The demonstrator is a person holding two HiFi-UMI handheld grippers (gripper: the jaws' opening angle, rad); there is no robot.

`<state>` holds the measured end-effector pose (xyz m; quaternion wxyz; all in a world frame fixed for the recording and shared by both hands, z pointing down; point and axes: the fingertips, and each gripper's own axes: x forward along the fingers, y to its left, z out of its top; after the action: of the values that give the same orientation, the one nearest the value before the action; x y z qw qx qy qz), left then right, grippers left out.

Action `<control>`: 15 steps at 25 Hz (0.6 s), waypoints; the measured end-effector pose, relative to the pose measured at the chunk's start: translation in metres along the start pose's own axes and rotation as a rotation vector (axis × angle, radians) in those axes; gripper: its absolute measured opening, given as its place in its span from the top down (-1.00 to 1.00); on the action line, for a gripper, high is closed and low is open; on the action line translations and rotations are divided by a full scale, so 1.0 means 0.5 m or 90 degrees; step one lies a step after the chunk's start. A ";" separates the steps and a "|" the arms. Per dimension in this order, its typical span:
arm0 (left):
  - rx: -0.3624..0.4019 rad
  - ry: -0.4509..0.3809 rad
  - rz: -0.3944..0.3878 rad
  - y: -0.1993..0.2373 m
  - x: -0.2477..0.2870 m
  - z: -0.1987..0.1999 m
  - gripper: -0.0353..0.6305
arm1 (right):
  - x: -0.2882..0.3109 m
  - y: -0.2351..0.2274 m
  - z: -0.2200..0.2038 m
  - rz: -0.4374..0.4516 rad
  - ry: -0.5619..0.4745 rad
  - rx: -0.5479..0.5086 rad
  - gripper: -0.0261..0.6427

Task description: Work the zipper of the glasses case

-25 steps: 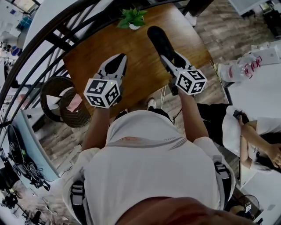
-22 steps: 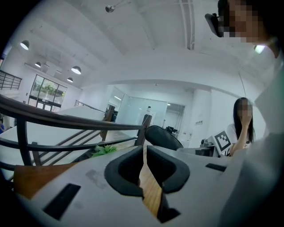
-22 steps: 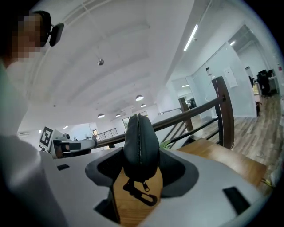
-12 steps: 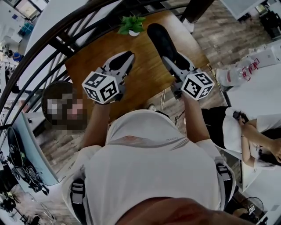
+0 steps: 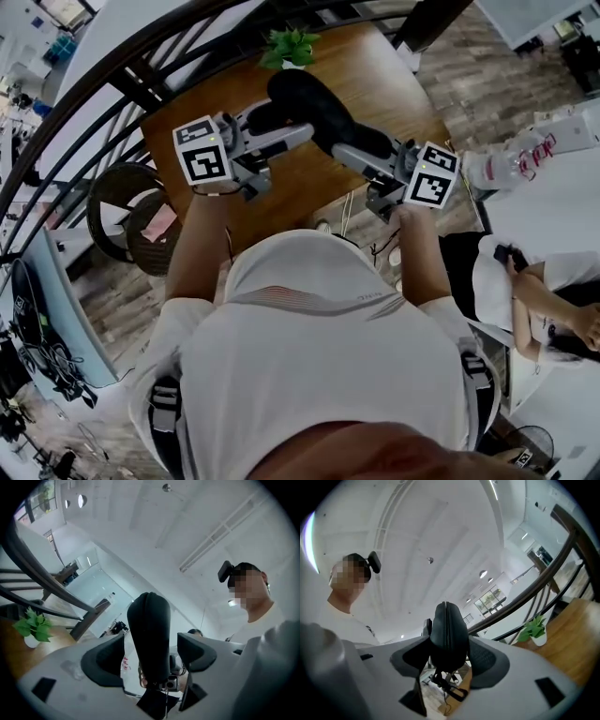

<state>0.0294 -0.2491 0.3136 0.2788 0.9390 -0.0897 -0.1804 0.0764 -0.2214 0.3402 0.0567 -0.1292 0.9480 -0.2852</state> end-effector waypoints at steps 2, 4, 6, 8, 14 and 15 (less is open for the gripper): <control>-0.006 -0.006 -0.024 -0.009 0.008 0.000 -0.09 | 0.010 0.014 -0.013 0.030 0.012 0.021 0.03; -0.007 -0.003 -0.038 -0.017 0.014 -0.004 -0.09 | 0.019 0.026 -0.022 0.056 0.019 0.041 0.03; -0.013 0.001 -0.056 -0.027 0.019 -0.007 -0.09 | 0.027 0.035 -0.032 0.075 0.031 0.053 0.03; -0.027 0.008 -0.076 -0.036 0.023 -0.011 -0.09 | 0.032 0.038 -0.043 0.081 0.047 0.057 0.03; -0.041 0.008 -0.044 -0.023 0.031 -0.013 0.07 | 0.036 0.026 -0.047 0.066 0.053 0.054 0.01; -0.036 0.000 -0.031 -0.019 0.030 -0.012 0.07 | 0.033 0.022 -0.045 0.054 0.042 0.043 0.00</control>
<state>0.0460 -0.2421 0.3088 0.3005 0.9328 -0.0619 -0.1891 0.0542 -0.2051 0.3523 0.0415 -0.0774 0.9438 -0.3188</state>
